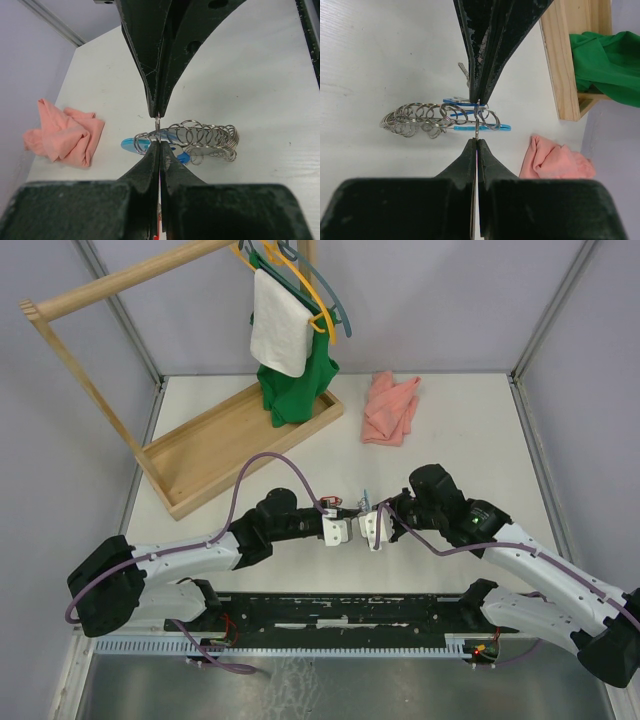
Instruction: Put the keys on the keyring
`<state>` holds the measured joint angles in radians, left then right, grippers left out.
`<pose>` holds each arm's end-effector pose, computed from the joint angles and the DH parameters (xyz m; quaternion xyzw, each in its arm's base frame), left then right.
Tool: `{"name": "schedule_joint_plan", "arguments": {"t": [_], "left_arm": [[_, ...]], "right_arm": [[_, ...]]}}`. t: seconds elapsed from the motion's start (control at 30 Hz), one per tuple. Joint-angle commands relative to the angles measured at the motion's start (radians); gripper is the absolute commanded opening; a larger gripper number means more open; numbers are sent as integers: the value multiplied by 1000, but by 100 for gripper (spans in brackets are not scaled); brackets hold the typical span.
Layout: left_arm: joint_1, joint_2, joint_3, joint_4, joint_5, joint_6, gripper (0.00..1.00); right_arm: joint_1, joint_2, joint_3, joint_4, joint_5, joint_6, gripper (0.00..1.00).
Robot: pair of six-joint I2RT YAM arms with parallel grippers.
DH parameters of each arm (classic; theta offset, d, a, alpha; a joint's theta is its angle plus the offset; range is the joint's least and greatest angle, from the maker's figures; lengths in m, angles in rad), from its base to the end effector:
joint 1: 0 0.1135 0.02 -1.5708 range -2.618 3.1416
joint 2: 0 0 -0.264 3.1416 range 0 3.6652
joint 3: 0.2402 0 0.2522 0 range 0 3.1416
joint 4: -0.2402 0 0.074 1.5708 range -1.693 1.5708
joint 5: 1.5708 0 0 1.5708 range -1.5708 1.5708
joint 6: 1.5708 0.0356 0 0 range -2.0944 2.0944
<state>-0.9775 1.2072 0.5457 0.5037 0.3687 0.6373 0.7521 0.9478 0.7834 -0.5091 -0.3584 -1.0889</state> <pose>0.1359 -0.2245 0.2403 0.6225 0.4310 -0.2455 0.6054 0.1385 0.1467 0.2801 -0.7525 0.4752 0.0868 0.4477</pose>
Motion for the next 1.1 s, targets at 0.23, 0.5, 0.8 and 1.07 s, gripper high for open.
{"name": "schedule_joint_plan", "arguments": {"t": [0.23, 0.5, 0.8, 1.07], "left_arm": [[-5, 8, 29, 56, 1, -42, 3], [-5, 26, 31, 73, 11, -46, 3], [-5, 20, 28, 82, -11, -51, 3], [-5, 14, 22, 84, -18, -54, 3]], "right_arm": [[1, -10, 28, 17, -16, 1, 1], [1, -7, 27, 24, -23, 9, 0], [1, -5, 25, 26, -25, 12, 1], [1, -4, 25, 29, -18, 21, 1]]}}
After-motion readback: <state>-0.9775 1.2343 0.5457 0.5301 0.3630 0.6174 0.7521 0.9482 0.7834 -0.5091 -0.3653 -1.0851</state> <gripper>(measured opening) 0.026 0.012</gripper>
